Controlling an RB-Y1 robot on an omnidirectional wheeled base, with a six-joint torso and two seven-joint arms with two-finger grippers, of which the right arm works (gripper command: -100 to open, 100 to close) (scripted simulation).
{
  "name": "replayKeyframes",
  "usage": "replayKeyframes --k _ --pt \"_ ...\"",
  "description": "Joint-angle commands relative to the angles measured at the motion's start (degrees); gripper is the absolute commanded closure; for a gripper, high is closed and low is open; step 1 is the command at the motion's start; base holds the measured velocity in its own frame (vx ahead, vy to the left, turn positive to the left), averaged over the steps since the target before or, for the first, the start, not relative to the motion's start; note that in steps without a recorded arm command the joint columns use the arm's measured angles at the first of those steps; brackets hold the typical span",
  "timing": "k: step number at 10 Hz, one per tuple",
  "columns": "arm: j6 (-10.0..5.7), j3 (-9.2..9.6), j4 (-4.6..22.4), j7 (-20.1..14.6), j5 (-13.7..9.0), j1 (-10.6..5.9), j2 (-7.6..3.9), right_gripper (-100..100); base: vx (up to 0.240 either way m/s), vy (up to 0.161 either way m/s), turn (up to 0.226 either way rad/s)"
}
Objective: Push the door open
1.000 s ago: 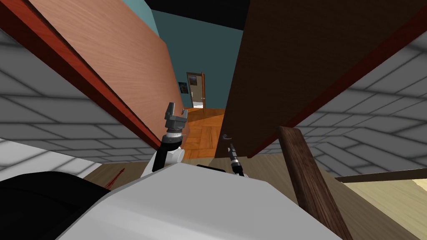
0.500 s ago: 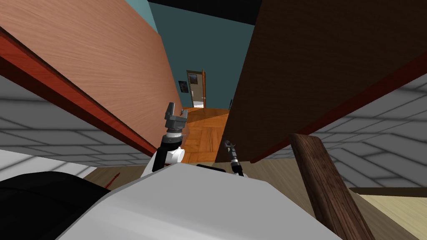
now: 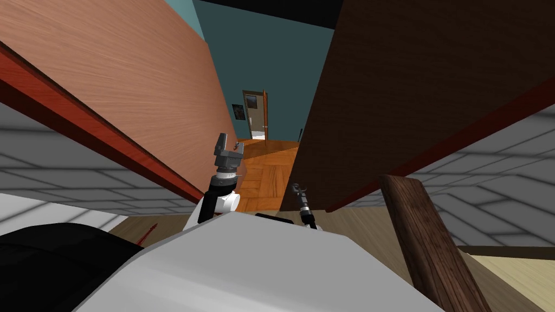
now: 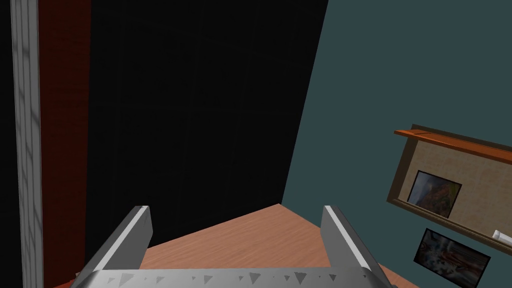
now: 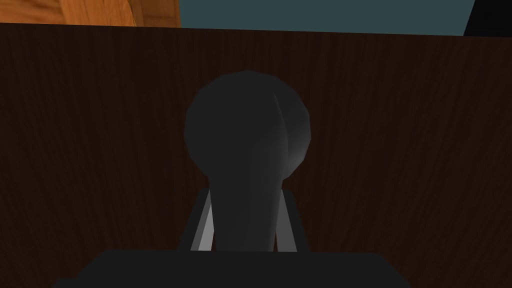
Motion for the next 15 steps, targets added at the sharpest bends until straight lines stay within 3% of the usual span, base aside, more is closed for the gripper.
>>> replayKeyframes --k 1,6,15 --pt "-0.14 0.03 0.04 -0.03 0.0 0.23 -0.03 100 0.0 0.0 0.0" --pt "0.08 -1.67 0.61 0.61 -0.63 -0.47 0.18 100 0.102 0.044 -0.024" --pt "0.44 -8.11 2.97 3.0 -3.05 -2.33 0.97 100 0.175 0.081 -0.052"
